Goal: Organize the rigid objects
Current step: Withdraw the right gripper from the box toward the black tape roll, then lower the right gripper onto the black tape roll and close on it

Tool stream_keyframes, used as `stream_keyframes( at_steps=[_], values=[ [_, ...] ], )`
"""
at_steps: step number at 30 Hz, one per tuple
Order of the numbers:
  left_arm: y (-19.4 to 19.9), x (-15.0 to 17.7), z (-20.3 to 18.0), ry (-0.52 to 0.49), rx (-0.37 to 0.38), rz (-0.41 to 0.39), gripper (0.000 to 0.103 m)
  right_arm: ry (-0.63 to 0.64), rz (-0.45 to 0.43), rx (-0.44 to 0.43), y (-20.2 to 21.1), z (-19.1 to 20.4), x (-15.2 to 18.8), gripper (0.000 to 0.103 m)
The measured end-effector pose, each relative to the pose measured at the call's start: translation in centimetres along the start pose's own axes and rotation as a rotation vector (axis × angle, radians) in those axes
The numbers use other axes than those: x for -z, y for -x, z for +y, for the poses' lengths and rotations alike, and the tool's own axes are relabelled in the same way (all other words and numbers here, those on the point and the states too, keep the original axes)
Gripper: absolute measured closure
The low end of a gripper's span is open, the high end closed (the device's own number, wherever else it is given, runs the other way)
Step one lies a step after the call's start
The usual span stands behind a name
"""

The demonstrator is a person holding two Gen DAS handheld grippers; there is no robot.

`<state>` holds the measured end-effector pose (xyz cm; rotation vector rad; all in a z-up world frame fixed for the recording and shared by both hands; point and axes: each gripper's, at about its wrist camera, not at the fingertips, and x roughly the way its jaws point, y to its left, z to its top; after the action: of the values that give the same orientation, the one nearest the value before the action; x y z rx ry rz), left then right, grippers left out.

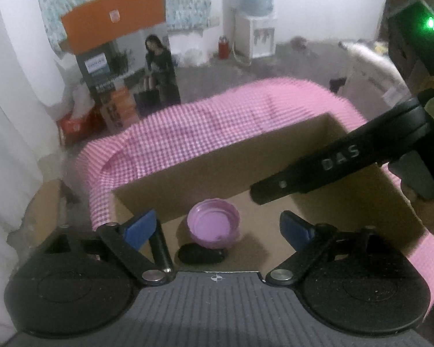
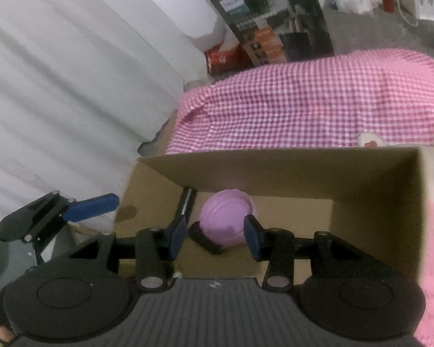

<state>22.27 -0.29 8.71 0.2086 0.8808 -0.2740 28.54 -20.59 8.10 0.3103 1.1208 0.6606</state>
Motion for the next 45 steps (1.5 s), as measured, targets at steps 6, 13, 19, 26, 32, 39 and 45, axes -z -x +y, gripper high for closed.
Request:
stream_keyframes(
  at_steps=[6, 13, 19, 26, 32, 39, 45],
  values=[
    [6.2, 2.7, -1.0, 0.017, 0.042, -0.086, 0.006, 0.045, -0.050, -0.042, 5.5, 2.0, 3.2, 0.056],
    [9.7, 8.4, -2.5, 0.018, 0.107, -0.154, 0.003, 0.124, -0.107, -0.113, 11.0, 3.9, 9.6, 0.049],
    [8.9, 13.7, -4.3, 0.046, 0.177, -0.150, 0.003, 0.143, -0.159, -0.145, 13.3, 4.1, 16.5, 0.049],
    [5.1, 17.0, -7.0, 0.053, 0.262, -0.084, 0.003, 0.115, -0.143, -0.114, 11.7, 2.5, 22.9, 0.049],
    [1.6, 18.1, -10.5, -0.053, 0.298, -0.028, 0.004, 0.019, -0.152, -0.092, 10.1, -0.4, 25.5, 0.049],
    [-1.7, 18.6, -13.0, -0.154, 0.289, 0.035, 0.010, -0.016, -0.172, 0.003, 8.0, -2.6, 26.8, 0.057],
    [-2.9, 18.9, -13.9, -0.196, 0.271, 0.048, 0.017, -0.018, -0.167, 0.075, 6.1, -4.1, 27.1, 0.059]
  ],
)
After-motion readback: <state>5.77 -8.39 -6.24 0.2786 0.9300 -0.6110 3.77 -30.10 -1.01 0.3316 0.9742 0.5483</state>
